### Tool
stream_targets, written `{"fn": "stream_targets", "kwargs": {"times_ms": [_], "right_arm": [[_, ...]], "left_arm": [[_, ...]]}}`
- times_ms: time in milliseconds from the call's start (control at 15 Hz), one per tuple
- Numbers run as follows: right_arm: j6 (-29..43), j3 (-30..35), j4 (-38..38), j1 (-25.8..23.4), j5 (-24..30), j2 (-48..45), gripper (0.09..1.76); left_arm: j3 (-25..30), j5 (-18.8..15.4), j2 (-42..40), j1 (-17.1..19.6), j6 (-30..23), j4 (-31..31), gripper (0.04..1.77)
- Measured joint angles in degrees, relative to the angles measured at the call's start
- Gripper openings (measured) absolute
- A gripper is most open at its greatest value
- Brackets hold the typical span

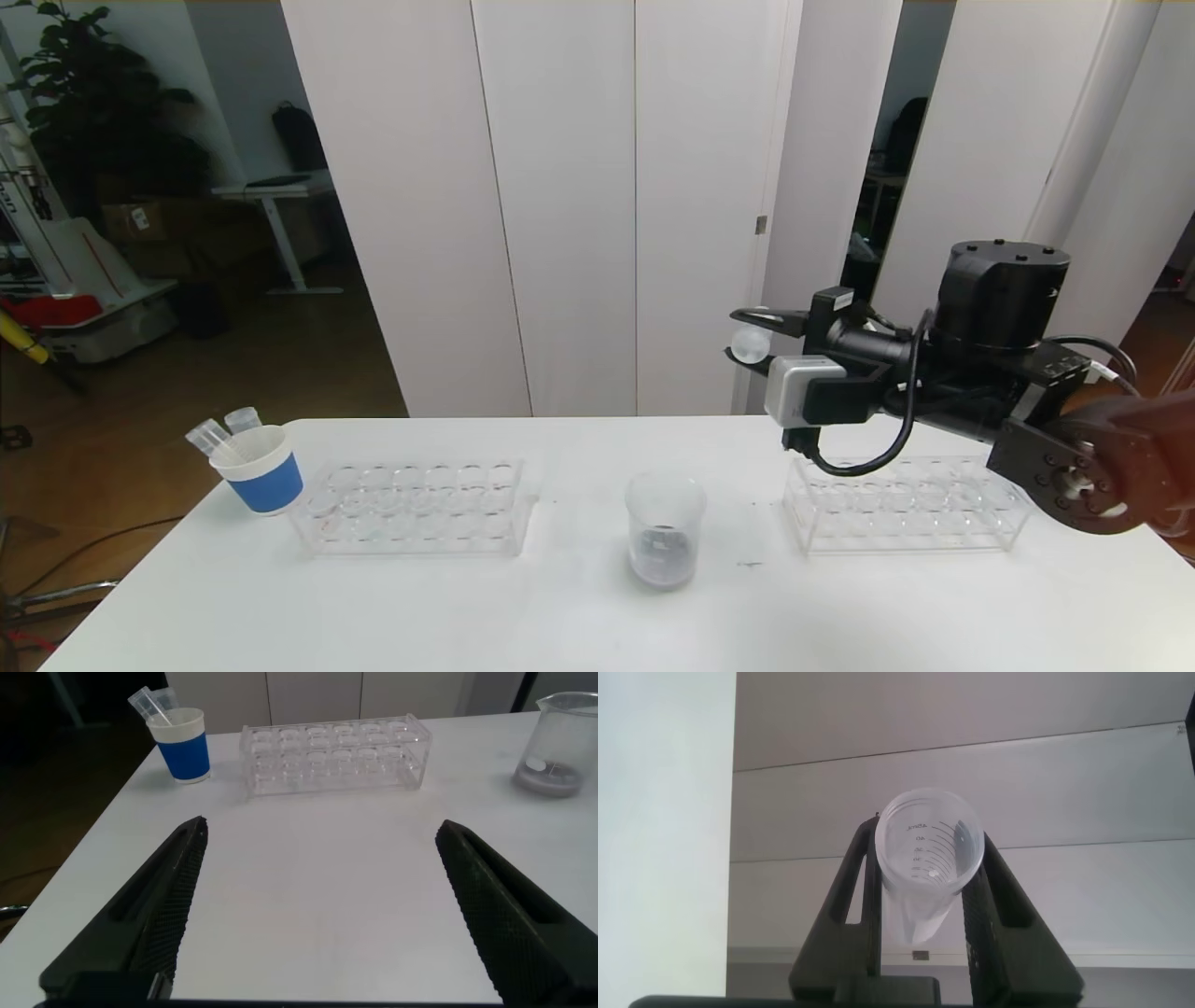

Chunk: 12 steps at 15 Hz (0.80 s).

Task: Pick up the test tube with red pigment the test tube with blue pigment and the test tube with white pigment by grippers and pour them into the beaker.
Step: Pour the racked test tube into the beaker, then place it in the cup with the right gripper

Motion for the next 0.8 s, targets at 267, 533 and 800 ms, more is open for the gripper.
{"fn": "stream_targets", "kwargs": {"times_ms": [267,533,800], "right_arm": [[13.2,0.38,-0.22,0.33,-6.86,-1.44,0.57],[28.81,0.35,-0.5,0.4,-13.59,-2.05,0.57],[47.77,1.21,-0.11,0.96,-16.37,-2.78,0.57]], "left_arm": [[0.0,0.01,0.0,0.0,0.0,0.0,1.74],[0.0,0.0,0.0,0.0,0.0,0.0,1.74],[0.0,0.0,0.0,0.0,0.0,0.02,1.74]]}}
